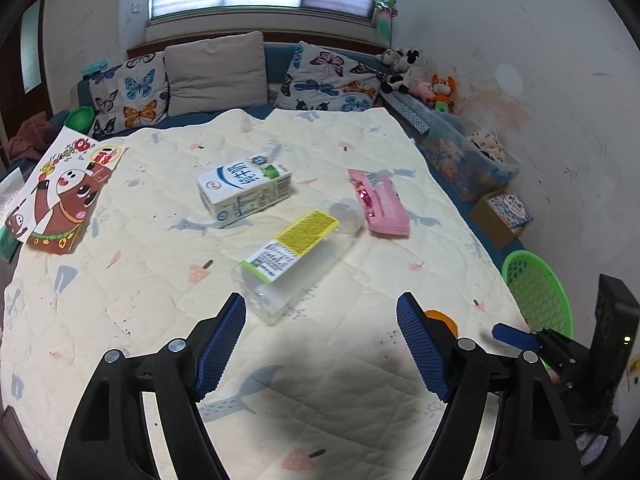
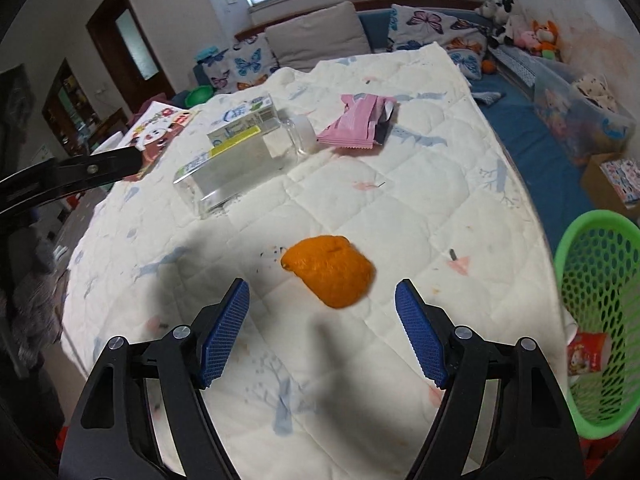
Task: Collect trash
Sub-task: 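Grasp the orange lump on the mattress with the right tool, then grasp the clear yellow-labelled bottle with the left tool while the right tool holds the orange lump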
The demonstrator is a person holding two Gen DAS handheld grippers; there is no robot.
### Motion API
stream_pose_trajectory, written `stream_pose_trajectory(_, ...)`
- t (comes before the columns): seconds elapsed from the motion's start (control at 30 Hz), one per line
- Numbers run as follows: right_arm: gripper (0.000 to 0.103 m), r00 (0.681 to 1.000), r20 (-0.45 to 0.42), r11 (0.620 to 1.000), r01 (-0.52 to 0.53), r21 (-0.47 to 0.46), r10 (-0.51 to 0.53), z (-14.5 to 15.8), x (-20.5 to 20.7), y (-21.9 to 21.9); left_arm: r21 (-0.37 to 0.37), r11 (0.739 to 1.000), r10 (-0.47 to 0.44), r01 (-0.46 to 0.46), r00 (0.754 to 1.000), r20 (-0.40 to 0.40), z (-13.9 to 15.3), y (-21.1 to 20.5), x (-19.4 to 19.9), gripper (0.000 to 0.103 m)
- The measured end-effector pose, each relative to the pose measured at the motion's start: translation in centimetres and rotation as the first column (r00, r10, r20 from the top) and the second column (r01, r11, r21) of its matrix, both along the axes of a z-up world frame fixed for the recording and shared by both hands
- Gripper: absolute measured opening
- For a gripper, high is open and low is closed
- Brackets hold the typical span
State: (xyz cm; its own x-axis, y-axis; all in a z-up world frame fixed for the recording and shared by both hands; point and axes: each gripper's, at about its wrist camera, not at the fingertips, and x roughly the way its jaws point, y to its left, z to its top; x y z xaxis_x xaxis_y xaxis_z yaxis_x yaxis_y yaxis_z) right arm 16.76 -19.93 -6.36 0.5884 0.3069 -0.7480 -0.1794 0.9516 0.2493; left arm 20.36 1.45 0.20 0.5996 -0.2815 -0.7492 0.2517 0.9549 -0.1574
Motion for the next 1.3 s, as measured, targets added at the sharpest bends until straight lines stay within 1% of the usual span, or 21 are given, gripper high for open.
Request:
stream_pose_trajectory(0.13,0.075,0.999,-0.025,0.999,0.043,-0.002,-0.043,-0.9,1.2,0.8,-0.007,1.0,0.007,-0.007,1.0,-0.002,-0.3,0.9,0.5,0.075)
stream_pose_trajectory(0.4,0.075,0.992,-0.028,0.989,0.116,-0.089,-0.119,-2.8,3.3,3.0,0.0,1.0,0.017,-0.017,1.0,0.001,-0.8,2.1,1.9,0.075)
stream_pose_trajectory(0.43,0.072,0.991,-0.032,0.987,0.127,-0.098,-0.13,-3.0,3.5,3.1,0.003,1.0,0.022,-0.022,1.0,0.001,-0.9,2.2,2.1,0.075)
stream_pose_trajectory(0.5,0.071,0.988,-0.041,0.983,0.143,-0.114,-0.149,-3.5,3.9,3.3,0.002,1.0,0.024,-0.024,1.0,-0.005,-1.2,2.4,2.6,0.075)
stream_pose_trajectory(0.57,0.067,0.987,-0.035,0.979,0.153,-0.134,-0.159,-3.8,4.1,3.4,0.009,1.0,0.024,-0.024,1.0,-0.009,-1.5,2.4,3.1,0.075)
stream_pose_trajectory(0.6,0.063,0.986,-0.033,0.977,0.156,-0.144,-0.163,-3.8,4.2,3.3,0.014,1.0,0.02,-0.02,1.0,-0.009,-1.7,2.3,3.4,0.075)
stream_pose_trajectory(0.67,0.058,0.986,-0.037,0.978,0.155,-0.141,-0.162,-4.0,4.2,3.1,0.031,1.0,0.008,-0.008,1.0,-0.011,-2.1,1.8,4.0,0.075)
stream_pose_trajectory(0.73,0.055,0.987,-0.037,0.979,0.151,-0.139,-0.158,-4.0,4.2,2.7,0.045,0.999,-0.007,0.008,1.0,-0.016,-2.5,1.3,4.5,0.078)
stream_pose_trajectory(0.83,0.047,0.988,-0.04,0.984,0.141,-0.113,-0.146,-3.8,4.1,2.0,0.065,0.997,-0.028,0.029,0.999,-0.027,-3.2,0.4,5.4,0.078)
stream_pose_trajectory(0.93,0.043,0.99,-0.043,0.986,0.129,-0.102,-0.134,-3.6,3.9,1.5,0.084,0.995,-0.046,0.049,0.998,-0.035,-3.7,-0.4,6.3,0.079)
stream_pose_trajectory(1.07,0.04,0.993,-0.043,0.99,0.109,-0.086,-0.113,-3.3,3.5,1.1,0.109,0.991,-0.073,0.077,0.996,-0.043,-4.2,-1.6,7.6,0.081)
stream_pose_trajectory(1.3,0.039,0.997,-0.036,0.994,0.068,-0.082,-0.071,-2.8,2.8,0.7,0.184,0.976,-0.112,0.12,0.992,-0.052,-5.2,-3.4,9.5,0.082)
